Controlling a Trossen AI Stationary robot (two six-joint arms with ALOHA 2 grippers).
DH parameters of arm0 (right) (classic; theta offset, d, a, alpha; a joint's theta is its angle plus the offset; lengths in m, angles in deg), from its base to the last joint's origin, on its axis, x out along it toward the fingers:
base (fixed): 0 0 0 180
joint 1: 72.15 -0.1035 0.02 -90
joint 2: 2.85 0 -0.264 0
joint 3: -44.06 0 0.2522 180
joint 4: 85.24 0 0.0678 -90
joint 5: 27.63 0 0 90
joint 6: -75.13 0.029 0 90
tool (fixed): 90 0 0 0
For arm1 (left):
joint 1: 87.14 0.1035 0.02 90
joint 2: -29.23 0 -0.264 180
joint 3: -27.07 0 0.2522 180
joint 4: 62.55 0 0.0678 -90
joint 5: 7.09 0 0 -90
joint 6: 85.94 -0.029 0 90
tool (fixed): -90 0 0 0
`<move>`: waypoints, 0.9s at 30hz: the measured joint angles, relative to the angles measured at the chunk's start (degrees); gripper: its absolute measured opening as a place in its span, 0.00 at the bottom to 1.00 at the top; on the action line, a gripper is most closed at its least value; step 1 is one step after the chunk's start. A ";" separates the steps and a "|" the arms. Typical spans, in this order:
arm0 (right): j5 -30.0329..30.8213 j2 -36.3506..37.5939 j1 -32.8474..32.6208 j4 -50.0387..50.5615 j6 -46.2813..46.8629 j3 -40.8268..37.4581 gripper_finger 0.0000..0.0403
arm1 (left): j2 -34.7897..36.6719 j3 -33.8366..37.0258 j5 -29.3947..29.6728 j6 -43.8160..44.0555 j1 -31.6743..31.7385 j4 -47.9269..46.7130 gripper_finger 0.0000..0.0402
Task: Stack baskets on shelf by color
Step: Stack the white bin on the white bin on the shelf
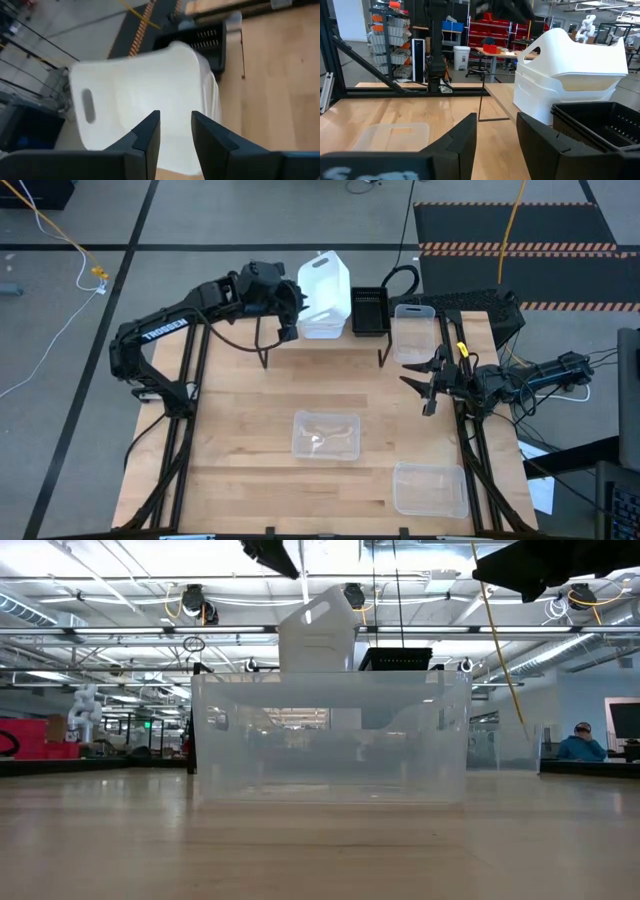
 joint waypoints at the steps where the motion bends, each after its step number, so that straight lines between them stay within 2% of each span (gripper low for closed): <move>1: -0.02 0.00 0.00 0.00 0.12 0.00 0.33 | -0.09 0.99 -0.02 0.42 0.03 0.04 0.28; 9: -0.02 0.00 0.00 0.07 0.20 0.00 0.33 | -0.28 10.20 -4.39 0.13 2.37 4.81 0.28; 17: -0.02 0.00 0.00 0.07 0.20 0.00 0.33 | -0.30 11.06 -7.65 -2.51 3.72 5.96 0.28; 20: -0.02 0.00 0.00 0.07 0.20 0.00 0.33 | -0.30 11.06 -7.90 -2.83 4.01 6.40 0.22; 24: -0.02 0.00 0.00 0.07 0.20 0.00 0.33 | -0.30 11.06 -7.66 -4.22 4.31 6.27 0.05; 27: -0.02 0.00 0.00 0.06 0.20 0.00 0.33 | -0.22 10.98 -7.34 -5.08 4.30 6.24 0.03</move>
